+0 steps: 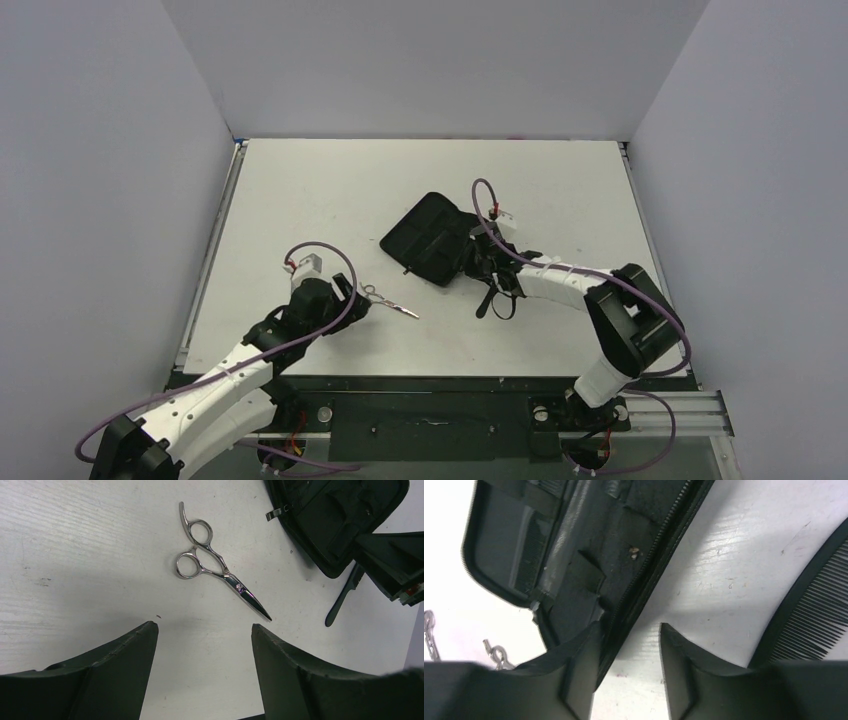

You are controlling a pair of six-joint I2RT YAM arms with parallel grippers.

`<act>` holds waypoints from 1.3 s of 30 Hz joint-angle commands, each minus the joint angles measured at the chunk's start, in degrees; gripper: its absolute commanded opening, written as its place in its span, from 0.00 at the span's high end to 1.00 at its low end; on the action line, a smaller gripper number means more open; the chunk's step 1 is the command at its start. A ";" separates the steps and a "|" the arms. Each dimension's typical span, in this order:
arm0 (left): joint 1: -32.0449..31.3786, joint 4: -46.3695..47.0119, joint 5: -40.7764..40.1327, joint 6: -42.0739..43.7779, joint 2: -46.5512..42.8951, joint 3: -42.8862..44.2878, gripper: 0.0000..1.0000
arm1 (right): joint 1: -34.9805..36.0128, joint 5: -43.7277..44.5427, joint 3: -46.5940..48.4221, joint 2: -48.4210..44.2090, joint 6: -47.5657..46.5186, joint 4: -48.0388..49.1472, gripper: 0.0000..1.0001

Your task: Sort the hair-cutting tools

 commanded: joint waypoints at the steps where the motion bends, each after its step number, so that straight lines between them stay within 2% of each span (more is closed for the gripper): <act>1: -0.31 1.19 0.77 0.30 -0.51 0.01 0.34 | -0.41 0.67 2.71 4.41 0.14 2.15 0.64; 2: -0.31 1.24 1.25 0.64 -0.33 0.09 0.34 | -0.47 0.98 3.06 4.63 -0.15 1.89 0.72; 4: -0.31 0.85 1.45 1.29 0.17 0.41 0.34 | -0.84 1.13 3.08 4.94 -1.23 0.32 0.82; 6: -0.31 0.05 1.32 2.04 1.02 1.04 0.34 | -1.17 1.34 2.54 4.39 -2.33 -0.80 0.87; 11: -0.31 -1.95 -0.30 3.34 3.18 2.63 0.34 | -2.20 3.84 2.32 2.47 -6.44 -4.76 0.86; 13: -0.28 -2.52 -1.24 3.75 4.32 3.26 0.34 | -2.89 3.45 2.32 1.89 -7.43 -5.41 0.81; 16: -0.36 -3.61 -2.62 4.41 6.79 4.76 0.34 | -3.12 2.28 2.37 0.27 -8.56 -6.48 0.58; 19: -0.39 -4.04 -3.79 5.05 9.01 7.41 0.34 | -2.89 2.00 1.35 -3.74 -8.60 -6.87 0.45; 24: -0.24 -3.43 -5.27 5.14 13.51 11.60 0.34 | -1.69 1.53 -0.59 -10.23 -8.84 -7.86 0.42; 26: 0.01 -2.89 -6.27 4.98 15.75 13.27 0.34 | -0.38 1.45 -2.36 -13.09 -9.15 -7.04 0.46; 31: 1.20 2.98 -7.51 4.50 22.08 15.29 0.37 | 5.03 1.48 -9.39 -18.99 -10.22 -2.51 0.68; 34: 1.45 6.02 -9.08 5.45 24.88 16.39 0.40 | 7.71 2.72 -13.72 -21.72 -10.12 0.41 0.77; 39: 1.95 7.05 -12.78 6.89 31.55 19.72 0.51 | 13.21 3.77 -16.71 -22.88 -9.77 4.13 0.89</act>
